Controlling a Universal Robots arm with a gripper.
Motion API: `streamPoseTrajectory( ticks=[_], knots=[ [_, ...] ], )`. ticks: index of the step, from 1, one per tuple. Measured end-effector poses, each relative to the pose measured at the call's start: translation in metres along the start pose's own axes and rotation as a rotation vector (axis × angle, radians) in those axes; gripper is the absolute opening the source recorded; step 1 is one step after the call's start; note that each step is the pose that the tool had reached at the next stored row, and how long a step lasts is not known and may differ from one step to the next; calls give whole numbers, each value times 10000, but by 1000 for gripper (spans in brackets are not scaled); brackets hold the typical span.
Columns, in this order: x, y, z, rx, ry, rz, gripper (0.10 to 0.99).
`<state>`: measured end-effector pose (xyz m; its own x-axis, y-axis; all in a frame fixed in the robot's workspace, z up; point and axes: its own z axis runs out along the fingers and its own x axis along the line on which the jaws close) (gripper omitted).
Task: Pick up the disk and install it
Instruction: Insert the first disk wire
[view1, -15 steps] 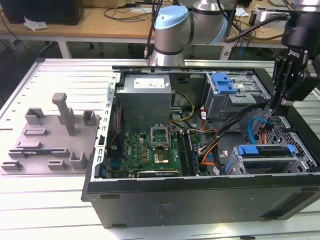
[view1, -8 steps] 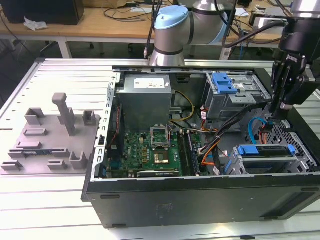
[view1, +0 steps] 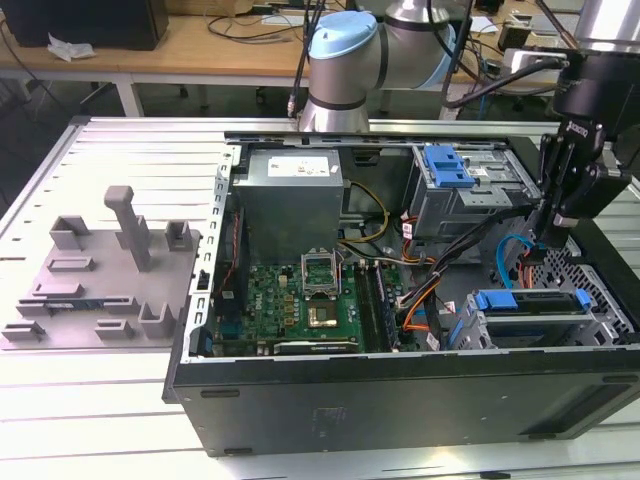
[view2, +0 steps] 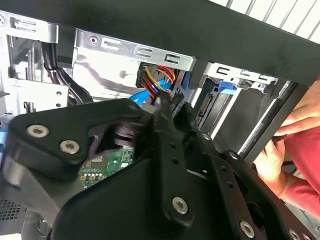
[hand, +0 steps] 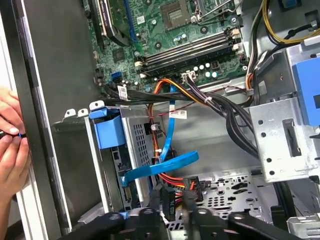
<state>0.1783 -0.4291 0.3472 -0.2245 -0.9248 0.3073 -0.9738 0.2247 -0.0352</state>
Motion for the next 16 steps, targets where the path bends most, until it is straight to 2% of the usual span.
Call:
streamPoseTrajectory(
  ticks=[1,2,3,16],
  knots=[
    [-3,0,10,-1,-1,0,208],
    [-5,1,17,-1,-1,0,208],
    [-8,1,25,0,0,0,169],
    [-2,1,45,-1,0,0,169]
  ],
)
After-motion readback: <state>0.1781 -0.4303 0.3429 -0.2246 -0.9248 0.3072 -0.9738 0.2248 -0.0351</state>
